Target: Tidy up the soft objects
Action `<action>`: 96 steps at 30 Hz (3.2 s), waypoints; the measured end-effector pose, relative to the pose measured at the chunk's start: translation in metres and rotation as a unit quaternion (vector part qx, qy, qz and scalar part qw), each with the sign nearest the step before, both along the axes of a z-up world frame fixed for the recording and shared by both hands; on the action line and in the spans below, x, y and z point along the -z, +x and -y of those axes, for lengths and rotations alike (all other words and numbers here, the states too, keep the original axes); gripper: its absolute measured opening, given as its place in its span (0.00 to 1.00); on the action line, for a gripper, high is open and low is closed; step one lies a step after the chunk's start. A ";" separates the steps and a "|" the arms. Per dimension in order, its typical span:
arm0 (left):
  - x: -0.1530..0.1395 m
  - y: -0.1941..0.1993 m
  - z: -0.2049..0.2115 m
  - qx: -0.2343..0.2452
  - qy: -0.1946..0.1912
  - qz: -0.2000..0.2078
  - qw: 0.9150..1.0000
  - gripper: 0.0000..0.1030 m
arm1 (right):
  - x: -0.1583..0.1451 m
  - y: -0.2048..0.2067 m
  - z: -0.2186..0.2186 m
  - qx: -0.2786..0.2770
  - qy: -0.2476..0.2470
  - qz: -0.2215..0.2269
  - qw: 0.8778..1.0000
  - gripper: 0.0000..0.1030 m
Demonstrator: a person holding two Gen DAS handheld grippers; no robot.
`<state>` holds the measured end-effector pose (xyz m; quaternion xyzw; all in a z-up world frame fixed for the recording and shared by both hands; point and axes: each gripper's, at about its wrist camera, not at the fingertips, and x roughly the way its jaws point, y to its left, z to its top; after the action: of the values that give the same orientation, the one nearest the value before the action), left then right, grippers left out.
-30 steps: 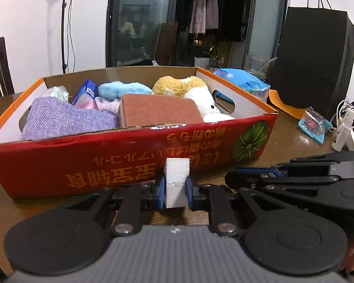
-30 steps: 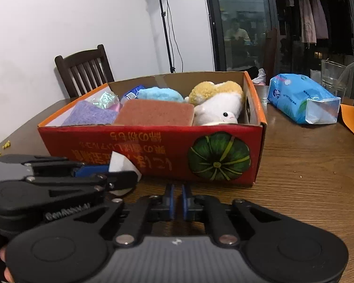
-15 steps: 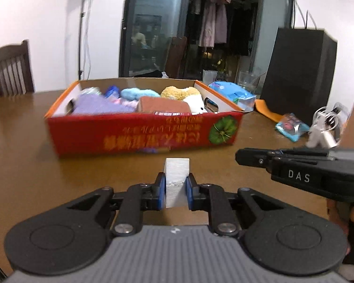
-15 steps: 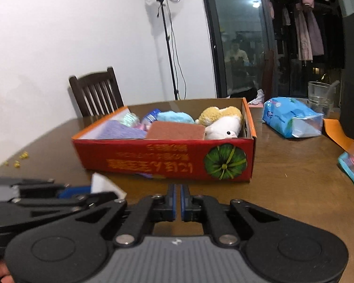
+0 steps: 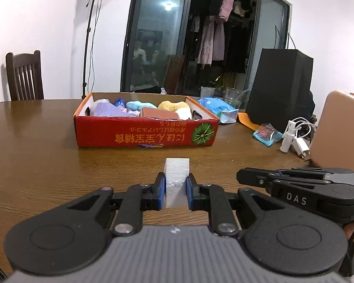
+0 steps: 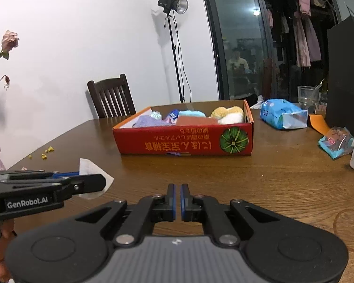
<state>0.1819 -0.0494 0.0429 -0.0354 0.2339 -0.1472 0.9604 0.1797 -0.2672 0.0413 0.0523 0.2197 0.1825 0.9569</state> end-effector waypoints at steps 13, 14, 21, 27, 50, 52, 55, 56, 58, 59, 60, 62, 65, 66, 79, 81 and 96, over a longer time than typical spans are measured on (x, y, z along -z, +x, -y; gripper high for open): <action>-0.011 0.031 -0.004 -0.012 0.000 0.016 1.000 0.18 | -0.012 0.016 0.003 0.009 -0.006 0.019 1.000 0.04; -0.013 0.038 -0.003 -0.010 0.001 0.021 1.000 0.18 | -0.014 0.021 0.003 0.008 -0.010 0.022 1.000 0.04; -0.033 0.118 0.015 0.011 0.009 0.031 0.999 0.18 | -0.031 0.086 0.000 -0.005 -0.022 0.042 0.999 0.04; -0.041 0.211 0.031 0.026 -0.004 0.013 1.000 0.19 | -0.047 0.170 -0.001 -0.005 -0.025 0.039 0.999 0.04; 0.006 0.370 0.031 -0.056 -0.045 -0.102 0.992 0.67 | -0.015 0.334 0.019 0.067 -0.022 -0.035 0.997 0.46; 0.002 0.362 0.028 -0.070 -0.047 -0.094 0.992 0.74 | -0.018 0.330 0.019 0.068 -0.020 -0.031 0.997 0.51; -0.003 0.345 0.017 -0.081 -0.044 -0.084 0.992 0.83 | -0.024 0.321 0.019 0.067 -0.020 -0.021 0.997 0.66; -0.006 0.338 0.014 -0.079 -0.037 -0.079 0.993 0.85 | -0.027 0.317 0.018 0.069 -0.019 -0.015 0.997 0.73; -0.013 0.323 0.007 -0.085 -0.020 -0.064 0.994 0.89 | -0.032 0.305 0.017 0.073 -0.017 0.001 0.997 0.80; -0.018 0.314 0.004 -0.090 -0.010 -0.053 0.995 0.91 | -0.034 0.298 0.016 0.074 -0.017 0.008 0.997 0.82; -0.022 0.305 0.001 -0.092 -0.001 -0.041 0.995 0.93 | -0.036 0.291 0.016 0.074 -0.019 0.012 0.997 0.82; -0.032 0.285 -0.005 -0.095 0.017 -0.016 0.995 0.96 | -0.042 0.276 0.016 0.071 -0.023 0.018 0.997 0.82; -0.046 0.251 -0.014 -0.097 0.032 0.015 0.995 0.99 | -0.053 0.249 0.016 0.067 -0.037 0.030 0.997 0.85; -0.051 0.241 -0.017 -0.096 0.035 0.023 0.994 1.00 | -0.057 0.239 0.016 0.068 -0.041 0.036 0.996 0.89; -0.070 0.107 -0.045 -0.097 0.036 0.082 0.991 1.00 | -0.086 0.106 0.009 0.087 -0.058 0.094 0.990 0.93; -0.066 0.082 -0.046 -0.098 0.041 0.090 0.990 1.00 | -0.082 0.083 0.006 0.087 -0.054 0.097 0.990 0.93; -0.013 -0.135 -0.067 -0.081 0.015 0.117 0.990 1.00 | -0.021 -0.106 -0.015 0.072 -0.050 0.084 0.993 0.94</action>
<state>0.0469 0.0179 0.0559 -0.0220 0.1188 -0.0683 0.9903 0.0739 -0.2526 0.0620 0.0044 0.1429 0.1058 0.9841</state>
